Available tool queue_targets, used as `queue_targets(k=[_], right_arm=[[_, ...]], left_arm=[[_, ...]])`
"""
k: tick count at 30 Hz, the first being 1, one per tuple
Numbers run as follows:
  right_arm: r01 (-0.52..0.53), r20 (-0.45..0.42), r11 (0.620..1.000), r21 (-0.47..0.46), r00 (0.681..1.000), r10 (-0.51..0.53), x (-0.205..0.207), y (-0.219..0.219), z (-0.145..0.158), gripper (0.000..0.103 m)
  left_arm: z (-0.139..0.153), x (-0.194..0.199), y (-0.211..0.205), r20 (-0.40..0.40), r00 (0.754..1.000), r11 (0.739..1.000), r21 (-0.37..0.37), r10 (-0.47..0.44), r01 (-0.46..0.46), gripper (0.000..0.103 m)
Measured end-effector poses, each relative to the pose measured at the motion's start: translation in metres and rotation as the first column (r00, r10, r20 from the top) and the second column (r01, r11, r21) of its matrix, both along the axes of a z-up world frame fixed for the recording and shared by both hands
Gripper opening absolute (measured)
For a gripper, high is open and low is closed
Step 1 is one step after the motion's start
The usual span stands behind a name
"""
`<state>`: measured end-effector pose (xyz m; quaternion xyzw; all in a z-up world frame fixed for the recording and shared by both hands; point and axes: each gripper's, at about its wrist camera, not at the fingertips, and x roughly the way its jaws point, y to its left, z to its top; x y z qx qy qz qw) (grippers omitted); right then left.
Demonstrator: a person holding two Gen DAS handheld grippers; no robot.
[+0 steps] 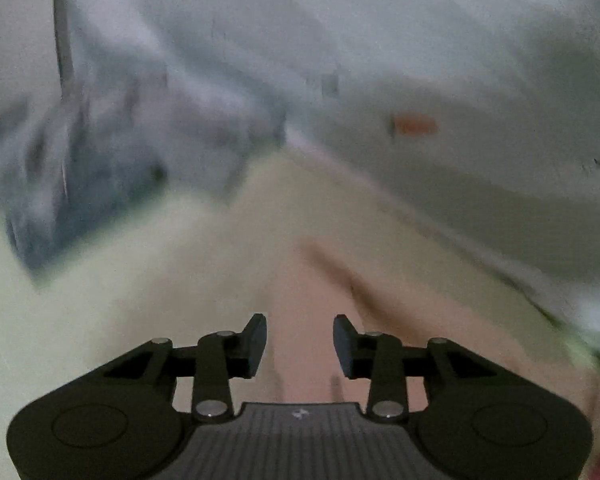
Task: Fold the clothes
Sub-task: 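Lay the beige sweatshirt onto the open mat with both grippers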
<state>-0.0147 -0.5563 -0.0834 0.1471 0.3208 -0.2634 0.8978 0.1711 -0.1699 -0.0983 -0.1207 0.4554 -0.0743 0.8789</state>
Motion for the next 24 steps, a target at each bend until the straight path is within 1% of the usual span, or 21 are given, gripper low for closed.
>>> queue_targets(k=[1, 3, 5, 7, 10, 12, 14, 16, 19, 20, 21, 22, 23, 24], right_arm=[[-0.027, 0.014, 0.996, 0.083, 1.0, 0.026, 0.001, 0.008, -0.007, 0.045], [-0.088, 0.031, 0.977, 0.193, 0.996, 0.084, 0.005, 0.031, -0.018, 0.045], [-0.157, 0.035, 0.957, 0.245, 0.988, 0.153, 0.011, 0.06, -0.026, 0.045], [-0.23, 0.045, 0.934, 0.272, 0.973, 0.226, 0.018, 0.089, -0.03, 0.049], [-0.301, 0.056, 0.909, 0.288, 0.953, 0.297, 0.029, 0.116, -0.033, 0.051], [-0.338, 0.061, 0.898, 0.281, 0.94, 0.335, 0.031, 0.133, -0.032, 0.052], [-0.372, 0.057, 0.891, 0.259, 0.927, 0.371, 0.034, 0.147, -0.032, 0.054], [-0.414, 0.042, 0.883, 0.223, 0.909, 0.415, 0.039, 0.159, -0.033, 0.06], [-0.496, -0.005, 0.857, 0.139, 0.865, 0.501, 0.043, 0.181, -0.033, 0.067], [-0.524, -0.03, 0.845, 0.11, 0.848, 0.529, 0.045, 0.187, -0.034, 0.067], [-0.55, -0.055, 0.831, 0.082, 0.83, 0.555, 0.046, 0.193, -0.036, 0.067], [-0.565, -0.072, 0.823, 0.058, 0.82, 0.567, 0.049, 0.196, -0.037, 0.066], [-0.579, -0.088, 0.814, 0.033, 0.81, 0.58, 0.051, 0.199, -0.039, 0.065], [-0.592, -0.106, 0.806, 0.009, 0.8, 0.59, 0.053, 0.201, -0.041, 0.057]], left_arm=[[-0.01, -0.013, 0.002, -0.043, 0.999, 1.0, -0.028, -0.008, 0.006, 0.039], [-0.027, -0.035, 0.005, -0.119, 0.993, 0.997, -0.071, -0.024, 0.016, 0.039], [-0.042, -0.054, 0.005, -0.186, 0.982, 0.995, -0.102, -0.041, 0.022, 0.039], [-0.056, -0.073, 0.005, -0.25, 0.966, 0.991, -0.133, -0.06, 0.027, 0.039], [-0.066, -0.085, 0.0, -0.295, 0.946, 0.981, -0.173, -0.138, 0.089, 0.039], [-0.07, -0.092, -0.005, -0.307, 0.933, 0.971, -0.197, -0.19, 0.133, 0.039], [-0.073, -0.093, -0.008, -0.317, 0.923, 0.965, -0.214, -0.218, 0.154, 0.039], [-0.079, -0.09, -0.009, -0.317, 0.919, 0.958, -0.239, -0.234, 0.161, 0.039], [-0.086, -0.085, -0.01, -0.32, 0.914, 0.95, -0.267, -0.248, 0.164, 0.037], [-0.089, -0.083, -0.01, -0.325, 0.912, 0.948, -0.274, -0.251, 0.163, 0.036], [-0.092, -0.083, -0.009, -0.324, 0.911, 0.946, -0.278, -0.256, 0.167, 0.033], [-0.095, -0.083, -0.008, -0.323, 0.91, 0.944, -0.282, -0.261, 0.17, 0.027], [-0.095, -0.083, -0.005, -0.32, 0.912, 0.944, -0.285, -0.257, 0.166, 0.016], [-0.094, -0.083, -0.002, -0.316, 0.914, 0.944, -0.289, -0.254, 0.162, 0.011]])
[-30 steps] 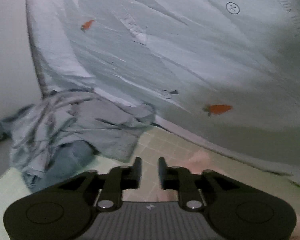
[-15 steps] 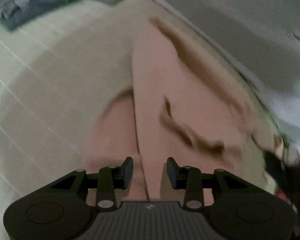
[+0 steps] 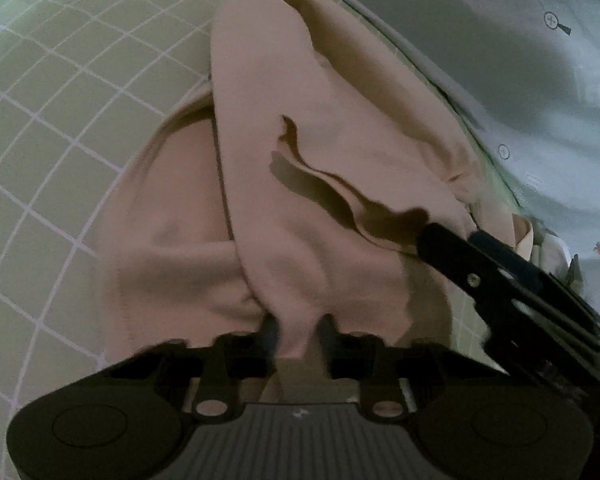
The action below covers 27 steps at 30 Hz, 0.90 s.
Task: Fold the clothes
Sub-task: 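Lay the beige sweatshirt onto the open mat with both grippers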
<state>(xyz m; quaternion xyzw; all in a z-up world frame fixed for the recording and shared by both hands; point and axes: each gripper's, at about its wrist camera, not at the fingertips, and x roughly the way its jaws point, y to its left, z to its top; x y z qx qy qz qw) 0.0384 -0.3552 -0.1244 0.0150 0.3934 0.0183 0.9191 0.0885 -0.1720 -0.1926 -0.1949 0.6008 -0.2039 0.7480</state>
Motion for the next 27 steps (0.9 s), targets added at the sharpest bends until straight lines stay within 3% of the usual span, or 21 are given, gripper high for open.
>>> queue_targets(k=[2, 3, 6, 9, 12, 14, 16, 18, 21, 22, 24, 25, 27], right_arm=[[0.002, 0.001, 0.998, -0.066, 1.0, -0.002, 0.002, 0.0, -0.004, 0.029], [0.029, 0.006, 0.998, -0.055, 1.0, -0.029, 0.001, -0.004, -0.003, 0.009], [0.125, 0.043, 0.992, 0.033, 0.991, -0.126, -0.01, -0.025, 0.002, 0.006], [0.242, 0.068, 0.966, 0.091, 0.966, -0.249, -0.033, -0.049, 0.01, 0.005], [0.347, 0.062, 0.921, 0.176, 0.93, -0.362, -0.061, -0.074, 0.013, 0.004], [0.401, 0.046, 0.895, 0.196, 0.908, -0.417, -0.081, -0.081, 0.011, 0.004], [0.445, 0.022, 0.875, 0.188, 0.889, -0.457, -0.096, -0.085, 0.007, 0.004], [0.484, -0.011, 0.857, 0.178, 0.872, -0.49, -0.109, -0.088, 0.003, 0.004], [0.547, -0.085, 0.82, 0.169, 0.837, -0.541, -0.119, -0.093, -0.006, 0.006], [0.567, -0.104, 0.808, 0.162, 0.824, -0.557, -0.12, -0.094, -0.009, 0.008], [0.587, -0.107, 0.797, 0.143, 0.81, -0.577, -0.12, -0.094, -0.009, 0.017], [0.589, -0.091, 0.798, 0.125, 0.808, -0.582, -0.119, -0.091, -0.006, 0.03], [0.584, -0.032, 0.808, 0.077, 0.812, -0.583, -0.117, -0.084, 0.004, 0.044]], left_arm=[[0.001, 0.0, 0.006, 0.006, 1.0, 1.0, -0.008, 0.01, -0.01, 0.004], [0.001, 0.0, 0.009, 0.008, 1.0, 1.0, -0.012, 0.015, -0.015, 0.004], [0.012, -0.001, 0.022, 0.055, 0.997, 0.999, -0.005, 0.053, -0.052, 0.003], [0.032, -0.001, 0.048, 0.113, 0.985, 0.992, -0.02, 0.128, -0.127, 0.003], [0.058, 0.005, 0.082, 0.18, 0.958, 0.975, -0.046, 0.224, -0.219, 0.003], [0.082, 0.012, 0.106, 0.26, 0.923, 0.957, -0.021, 0.283, -0.288, 0.003], [0.11, 0.022, 0.124, 0.361, 0.873, 0.935, 0.011, 0.328, -0.355, 0.003], [0.128, 0.034, 0.136, 0.448, 0.809, 0.892, 0.053, 0.38, -0.448, 0.003], [0.137, 0.045, 0.163, 0.515, 0.745, 0.802, 0.169, 0.424, -0.573, 0.007], [0.136, 0.045, 0.164, 0.527, 0.737, 0.778, 0.206, 0.423, -0.593, 0.007], [0.132, 0.04, 0.158, 0.527, 0.745, 0.767, 0.244, 0.408, -0.593, 0.015], [0.126, 0.034, 0.15, 0.5, 0.767, 0.793, 0.229, 0.402, -0.565, 0.026], [0.114, 0.023, 0.135, 0.444, 0.809, 0.839, 0.196, 0.385, -0.507, 0.034]])
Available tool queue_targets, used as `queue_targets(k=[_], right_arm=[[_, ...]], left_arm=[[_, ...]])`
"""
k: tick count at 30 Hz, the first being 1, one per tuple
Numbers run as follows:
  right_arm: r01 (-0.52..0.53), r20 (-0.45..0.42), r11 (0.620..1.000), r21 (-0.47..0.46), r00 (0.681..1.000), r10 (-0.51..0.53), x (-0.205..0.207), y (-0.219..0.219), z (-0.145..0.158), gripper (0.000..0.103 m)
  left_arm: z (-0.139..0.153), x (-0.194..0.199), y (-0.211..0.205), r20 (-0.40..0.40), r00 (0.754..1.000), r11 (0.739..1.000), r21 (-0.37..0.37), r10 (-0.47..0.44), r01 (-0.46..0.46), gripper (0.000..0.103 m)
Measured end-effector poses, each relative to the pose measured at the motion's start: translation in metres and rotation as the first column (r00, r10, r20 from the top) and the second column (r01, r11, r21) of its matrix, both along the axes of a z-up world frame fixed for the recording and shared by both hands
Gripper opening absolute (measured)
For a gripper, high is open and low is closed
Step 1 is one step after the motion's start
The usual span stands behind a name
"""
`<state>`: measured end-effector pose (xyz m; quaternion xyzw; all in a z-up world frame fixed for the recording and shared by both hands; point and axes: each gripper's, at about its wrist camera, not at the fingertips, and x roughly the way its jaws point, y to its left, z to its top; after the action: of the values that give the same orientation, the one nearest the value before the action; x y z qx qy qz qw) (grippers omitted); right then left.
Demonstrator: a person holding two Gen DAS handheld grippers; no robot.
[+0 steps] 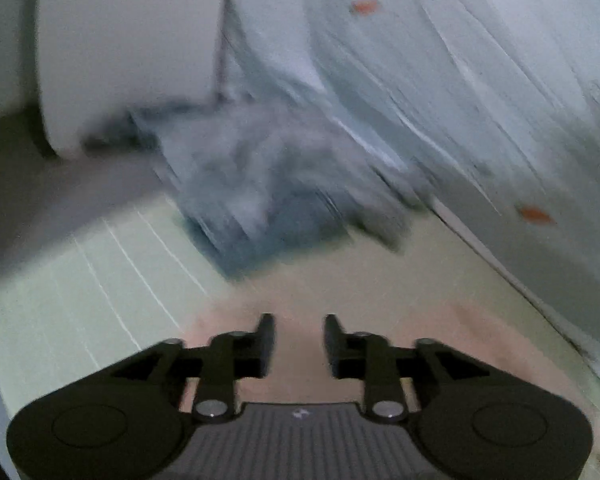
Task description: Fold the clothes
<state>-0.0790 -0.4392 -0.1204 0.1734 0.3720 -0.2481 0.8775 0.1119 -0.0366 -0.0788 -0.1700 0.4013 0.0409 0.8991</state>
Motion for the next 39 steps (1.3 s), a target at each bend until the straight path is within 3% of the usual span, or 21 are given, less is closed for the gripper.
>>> queue_targets(k=[3, 4, 6, 9, 12, 17, 21, 24, 26, 28, 30, 33, 39], right_arm=[[-0.022, 0.027, 0.995, -0.095, 0.999, 0.025, 0.005, 0.01, 0.012, 0.056], [-0.049, 0.035, 0.992, -0.117, 0.998, 0.054, 0.009, 0.016, 0.015, 0.066], [-0.104, 0.049, 0.981, -0.161, 0.992, 0.113, 0.016, 0.028, 0.021, 0.075], [-0.242, 0.043, 0.952, -0.189, 0.966, 0.254, 0.036, 0.049, 0.022, 0.084], [-0.368, -0.045, 0.903, -0.221, 0.929, 0.368, 0.061, 0.072, 0.002, 0.089], [-0.454, -0.243, 0.845, -0.283, 0.886, 0.395, 0.089, 0.089, -0.038, 0.089], [-0.386, -0.246, 0.853, -0.351, 0.917, 0.314, 0.075, 0.069, -0.032, 0.088], [-0.186, -0.203, 0.883, -0.43, 0.973, 0.106, 0.058, 0.027, -0.014, 0.088], [-0.02, -0.195, 0.9, -0.435, 0.978, -0.072, 0.045, -0.013, -0.007, 0.087], [0.058, -0.23, 0.929, -0.365, 0.962, -0.15, 0.036, -0.048, -0.011, 0.08], [0.09, -0.237, 0.956, -0.279, 0.958, -0.16, 0.025, -0.065, -0.015, 0.071], [0.071, -0.176, 0.982, -0.178, 0.979, -0.102, 0.012, -0.065, -0.015, 0.065], [0.031, -0.158, 0.999, -0.036, 0.987, -0.036, 0.002, -0.056, -0.029, 0.065]], left_arm=[[-0.033, -0.019, -0.033, -0.104, 0.985, 0.983, -0.133, -0.14, 0.125, 0.036], [-0.045, -0.024, -0.045, -0.143, 0.972, 0.973, -0.168, -0.185, 0.161, 0.037], [-0.066, -0.032, -0.069, -0.214, 0.936, 0.947, -0.221, -0.279, 0.232, 0.04], [-0.094, -0.04, -0.105, -0.305, 0.856, 0.898, -0.281, -0.417, 0.338, 0.04], [-0.102, -0.036, -0.12, -0.32, 0.833, 0.886, -0.27, -0.452, 0.377, 0.043], [-0.108, -0.038, -0.127, -0.321, 0.832, 0.889, -0.235, -0.452, 0.392, 0.048], [-0.105, -0.039, -0.129, -0.318, 0.838, 0.893, -0.242, -0.443, 0.38, 0.048], [-0.106, -0.039, -0.129, -0.318, 0.835, 0.892, -0.225, -0.448, 0.393, 0.048], [-0.105, -0.041, -0.131, -0.316, 0.831, 0.888, -0.214, -0.457, 0.407, 0.053], [-0.103, -0.042, -0.133, -0.314, 0.826, 0.883, -0.206, -0.469, 0.423, 0.056], [-0.102, -0.041, -0.137, -0.319, 0.816, 0.876, -0.181, -0.482, 0.447, 0.057], [-0.101, -0.041, -0.144, -0.327, 0.797, 0.861, -0.152, -0.508, 0.486, 0.059], [-0.102, -0.052, -0.158, -0.346, 0.726, 0.793, -0.105, -0.595, 0.6, 0.062]])
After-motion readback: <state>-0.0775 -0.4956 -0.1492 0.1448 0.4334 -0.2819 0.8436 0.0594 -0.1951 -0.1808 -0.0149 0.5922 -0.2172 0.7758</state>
